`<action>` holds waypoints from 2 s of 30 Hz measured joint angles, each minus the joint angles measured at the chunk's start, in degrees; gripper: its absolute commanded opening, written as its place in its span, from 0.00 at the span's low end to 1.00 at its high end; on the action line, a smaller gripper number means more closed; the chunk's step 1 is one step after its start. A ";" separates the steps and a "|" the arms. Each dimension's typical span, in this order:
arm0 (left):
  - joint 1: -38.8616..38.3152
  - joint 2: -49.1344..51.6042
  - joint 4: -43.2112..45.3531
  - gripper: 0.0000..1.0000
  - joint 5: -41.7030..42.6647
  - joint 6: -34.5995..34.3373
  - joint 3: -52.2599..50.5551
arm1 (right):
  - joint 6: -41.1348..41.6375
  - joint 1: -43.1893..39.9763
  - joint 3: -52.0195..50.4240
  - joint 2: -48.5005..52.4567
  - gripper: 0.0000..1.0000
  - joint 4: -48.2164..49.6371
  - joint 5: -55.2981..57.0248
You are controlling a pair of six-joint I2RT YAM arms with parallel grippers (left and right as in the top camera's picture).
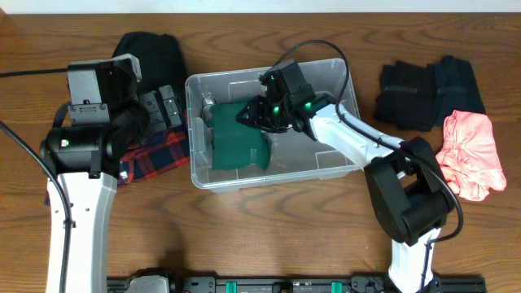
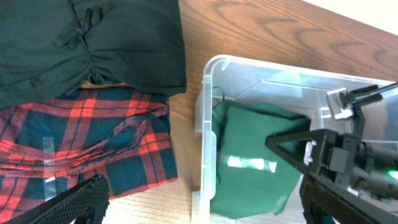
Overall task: Pack container
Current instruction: 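Carry the green cloth left and lower it into the bin, then release the green cloth and move the right gripper to the pink cloth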
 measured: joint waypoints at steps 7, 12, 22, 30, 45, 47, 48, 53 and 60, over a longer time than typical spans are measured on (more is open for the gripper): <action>0.00 0.00 0.00 0.98 0.00 0.00 0.00 | -7.26 -4.52 0.00 -1.57 0.56 -3.08 2.69; 0.00 0.00 0.00 0.98 0.00 0.00 0.00 | -11.63 -9.94 -0.02 -9.27 0.65 -8.66 2.16; 0.00 0.00 0.00 0.98 0.00 0.00 0.00 | -20.31 -33.24 0.63 -28.98 0.96 -31.04 1.31; 0.00 0.00 0.00 0.98 0.00 0.00 0.00 | -29.83 -59.25 0.63 -24.98 0.99 -41.31 9.42; 0.00 0.00 0.00 0.98 0.00 0.00 0.00 | -39.08 -80.76 0.59 -6.47 0.98 -34.56 14.40; 0.00 0.00 0.00 0.98 0.00 0.00 0.00 | -39.89 -81.79 0.57 -4.33 0.96 -34.38 14.45; 0.00 0.00 0.00 0.98 0.00 0.00 0.00 | -40.26 -82.09 0.57 -3.37 0.96 -34.38 14.38; 0.00 0.00 0.00 0.98 0.00 0.00 0.00 | -42.82 -81.96 0.57 0.55 0.85 -34.40 11.23; 0.00 0.00 0.00 0.98 0.00 0.00 0.00 | -46.10 -78.64 0.76 1.86 0.30 -35.23 4.20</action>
